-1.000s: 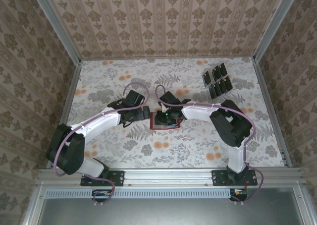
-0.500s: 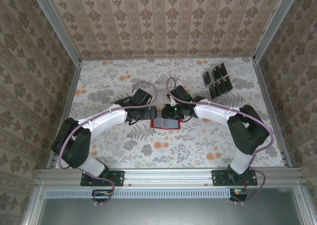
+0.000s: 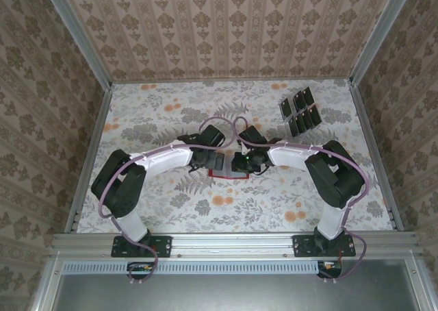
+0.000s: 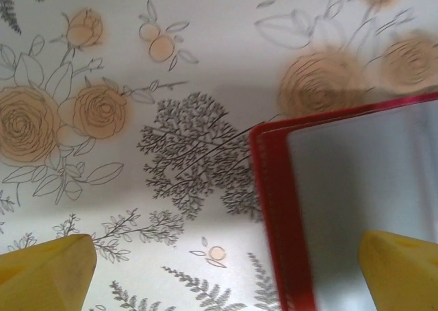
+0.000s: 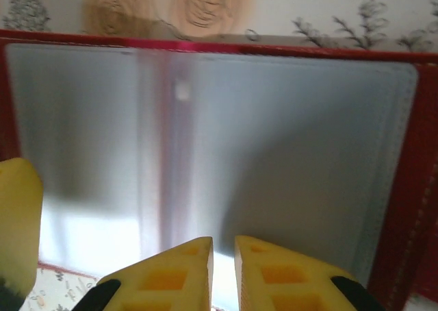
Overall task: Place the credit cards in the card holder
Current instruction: Press the card holder at the center of the table, then pick up the credit card from the storage box.
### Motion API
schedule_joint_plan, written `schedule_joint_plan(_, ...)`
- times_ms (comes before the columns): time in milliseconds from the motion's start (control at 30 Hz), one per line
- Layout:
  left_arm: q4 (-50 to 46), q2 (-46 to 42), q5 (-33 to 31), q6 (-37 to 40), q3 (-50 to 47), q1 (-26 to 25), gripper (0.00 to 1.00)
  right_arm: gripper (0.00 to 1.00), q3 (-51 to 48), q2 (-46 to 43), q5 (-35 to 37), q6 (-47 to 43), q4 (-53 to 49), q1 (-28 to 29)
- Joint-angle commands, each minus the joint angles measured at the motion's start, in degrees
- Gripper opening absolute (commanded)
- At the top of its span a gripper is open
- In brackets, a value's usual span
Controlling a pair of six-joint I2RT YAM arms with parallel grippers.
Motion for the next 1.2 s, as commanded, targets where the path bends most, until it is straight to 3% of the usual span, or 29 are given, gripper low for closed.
schedule_joint_plan(0, -3.60, 1.60, -4.24, 1.80, 0.26, 0.00, 1.00, 0.18, -1.60, 0.72, 1.75, 0.15, 1.09, -0.90)
schedule_joint_plan(400, -3.40, 3.85, -5.47, 0.31, -2.11, 0.41, 1.00, 0.17, -3.61, -0.41, 0.95, 0.59, 1.33, -1.52)
schedule_joint_plan(700, -2.53, 1.97, -4.63, 2.21, -0.50, 1.39, 1.00, 0.26, 4.61, -12.00, 0.65, -4.31, -5.81, -4.37)
schedule_joint_plan(933, -1.07, -5.37, -1.22, 3.56, 0.00, 4.38, 1.00, 0.51, 13.30, -12.71, 9.92, -12.50, -16.85, -13.61)
schedule_joint_plan(1167, 0.20, -11.55, 4.78, 0.37, -0.39, 8.27, 1.00, 0.55, 22.06, -4.67, 23.89, -20.69, -23.59, -19.64)
